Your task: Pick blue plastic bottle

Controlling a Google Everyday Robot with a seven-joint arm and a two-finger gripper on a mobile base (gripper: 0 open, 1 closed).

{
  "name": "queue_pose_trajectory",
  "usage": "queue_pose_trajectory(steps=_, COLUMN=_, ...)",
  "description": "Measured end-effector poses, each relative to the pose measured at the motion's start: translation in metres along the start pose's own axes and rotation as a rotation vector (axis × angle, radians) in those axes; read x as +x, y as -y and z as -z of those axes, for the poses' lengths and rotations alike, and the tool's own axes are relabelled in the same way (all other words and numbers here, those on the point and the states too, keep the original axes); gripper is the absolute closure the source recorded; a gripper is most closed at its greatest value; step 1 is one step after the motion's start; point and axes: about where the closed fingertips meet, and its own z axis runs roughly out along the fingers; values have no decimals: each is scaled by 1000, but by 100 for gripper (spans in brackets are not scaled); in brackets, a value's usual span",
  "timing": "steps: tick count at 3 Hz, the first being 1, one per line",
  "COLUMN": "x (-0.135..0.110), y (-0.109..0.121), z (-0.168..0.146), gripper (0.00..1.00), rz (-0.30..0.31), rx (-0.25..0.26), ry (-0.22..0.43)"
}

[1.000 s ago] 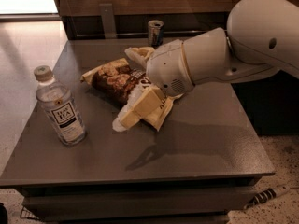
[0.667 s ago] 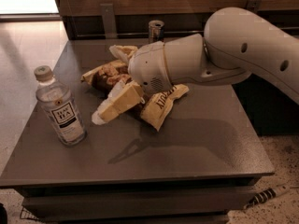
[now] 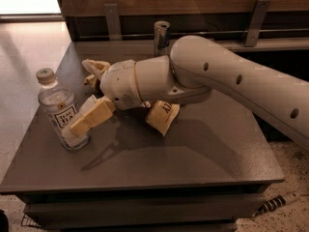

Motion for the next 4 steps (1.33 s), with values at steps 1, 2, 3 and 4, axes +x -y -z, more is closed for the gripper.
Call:
queue_pose_trajectory(steps=1, x=17, y=-10, z=-18, gripper=0, rz=-23, rx=-23, ry=33)
queue_pose_trajectory(steps=2, x=22, y=-24, z=-34, gripper=15, rz=-9, rx=-57, ry=81)
queue_pose_trajectory(steps=3, x=20, y=-27, z=-37, gripper=39, rz=3, rx=-66, ry=86)
queue_pose_trajectory(steps=4, x=19, y=-29, z=-39, gripper=62, rz=5, rx=-69, ry=86)
